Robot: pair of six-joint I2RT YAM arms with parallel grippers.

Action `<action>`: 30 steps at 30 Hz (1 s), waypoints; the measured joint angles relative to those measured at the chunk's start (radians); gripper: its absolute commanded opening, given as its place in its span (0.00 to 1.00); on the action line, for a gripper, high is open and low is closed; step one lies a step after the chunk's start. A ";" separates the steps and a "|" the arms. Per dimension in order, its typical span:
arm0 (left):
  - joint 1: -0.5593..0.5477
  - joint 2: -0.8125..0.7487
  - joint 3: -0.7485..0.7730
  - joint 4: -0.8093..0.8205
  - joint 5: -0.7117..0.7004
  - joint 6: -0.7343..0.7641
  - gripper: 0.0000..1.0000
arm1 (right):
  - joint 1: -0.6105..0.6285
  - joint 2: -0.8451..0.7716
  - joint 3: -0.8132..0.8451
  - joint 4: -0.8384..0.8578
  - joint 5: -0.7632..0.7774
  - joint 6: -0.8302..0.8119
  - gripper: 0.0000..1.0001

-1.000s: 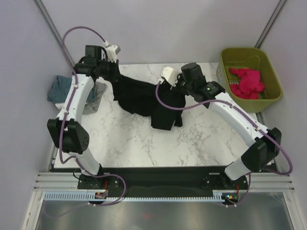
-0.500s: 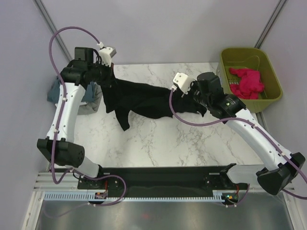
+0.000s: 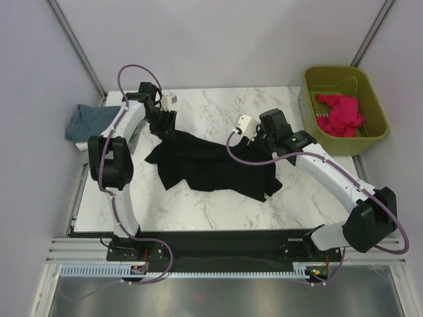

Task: Fold and stack the t-shirts
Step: Flatten the tshirt out

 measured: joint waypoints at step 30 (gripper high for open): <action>0.187 -0.165 -0.431 0.269 -0.208 0.248 0.51 | -0.042 0.026 0.001 0.032 -0.023 0.048 0.00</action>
